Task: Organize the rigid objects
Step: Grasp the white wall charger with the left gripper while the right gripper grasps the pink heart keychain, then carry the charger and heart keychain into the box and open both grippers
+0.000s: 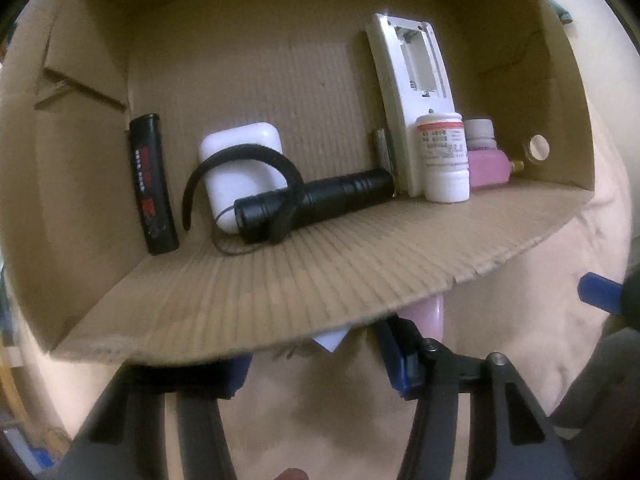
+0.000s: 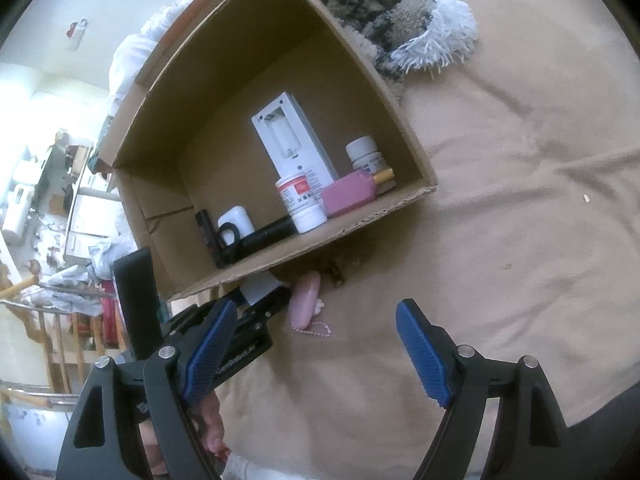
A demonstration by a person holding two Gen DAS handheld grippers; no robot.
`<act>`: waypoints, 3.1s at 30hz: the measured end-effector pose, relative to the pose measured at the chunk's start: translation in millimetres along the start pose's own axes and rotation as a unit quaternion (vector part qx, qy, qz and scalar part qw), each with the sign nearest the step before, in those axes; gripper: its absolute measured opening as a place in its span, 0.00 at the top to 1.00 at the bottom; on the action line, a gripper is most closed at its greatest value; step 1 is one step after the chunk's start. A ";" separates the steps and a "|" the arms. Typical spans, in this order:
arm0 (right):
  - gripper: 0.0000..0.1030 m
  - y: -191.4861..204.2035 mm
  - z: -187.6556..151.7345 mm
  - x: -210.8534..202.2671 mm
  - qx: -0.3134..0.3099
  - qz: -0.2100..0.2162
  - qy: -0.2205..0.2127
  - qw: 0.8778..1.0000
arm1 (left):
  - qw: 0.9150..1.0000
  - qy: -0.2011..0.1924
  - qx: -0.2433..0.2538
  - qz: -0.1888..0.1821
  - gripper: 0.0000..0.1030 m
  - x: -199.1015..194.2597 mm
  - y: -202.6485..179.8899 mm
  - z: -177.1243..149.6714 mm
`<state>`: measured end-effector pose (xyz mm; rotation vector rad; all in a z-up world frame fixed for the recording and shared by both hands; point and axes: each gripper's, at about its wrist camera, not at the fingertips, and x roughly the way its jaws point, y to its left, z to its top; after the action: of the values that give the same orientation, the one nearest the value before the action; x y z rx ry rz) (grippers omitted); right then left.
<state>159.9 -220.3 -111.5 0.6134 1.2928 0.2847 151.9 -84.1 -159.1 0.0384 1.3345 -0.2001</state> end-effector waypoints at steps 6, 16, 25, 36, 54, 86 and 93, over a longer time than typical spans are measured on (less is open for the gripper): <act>0.16 6.9 2.7 4.8 -0.010 -0.005 -0.001 1.000 | 1.000 0.004 0.009 0.005 0.59 1.3 0.7 -3.7; 0.16 8.0 2.4 7.6 -0.013 -0.009 0.001 1.000 | 0.999 0.027 -0.019 0.010 0.62 -15.1 2.6 -39.2; 0.16 8.8 2.1 9.9 -0.014 -0.011 0.003 1.000 | 0.999 0.017 -0.007 0.034 0.48 -8.0 -13.7 -39.3; 0.16 1.9 4.7 35.6 0.018 0.002 0.041 0.999 | 0.999 0.023 -0.028 0.022 0.62 -16.0 0.6 -29.3; 0.43 32.9 -8.0 100.5 -0.033 -0.064 0.093 0.993 | 0.990 -0.068 -0.113 0.055 0.62 -108.2 51.2 -68.2; 0.62 74.9 -58.4 46.3 -0.144 -0.091 0.057 0.984 | 0.986 -0.087 -0.136 0.041 0.62 -111.1 57.6 -70.3; 0.62 86.1 -45.0 10.9 -0.166 -0.067 0.033 0.983 | 0.986 -0.093 -0.131 0.053 0.62 -112.6 55.0 -71.1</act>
<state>131.7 -133.0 -77.6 0.2337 1.3077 0.4031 67.9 -6.2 -71.7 -0.1291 1.1594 0.0614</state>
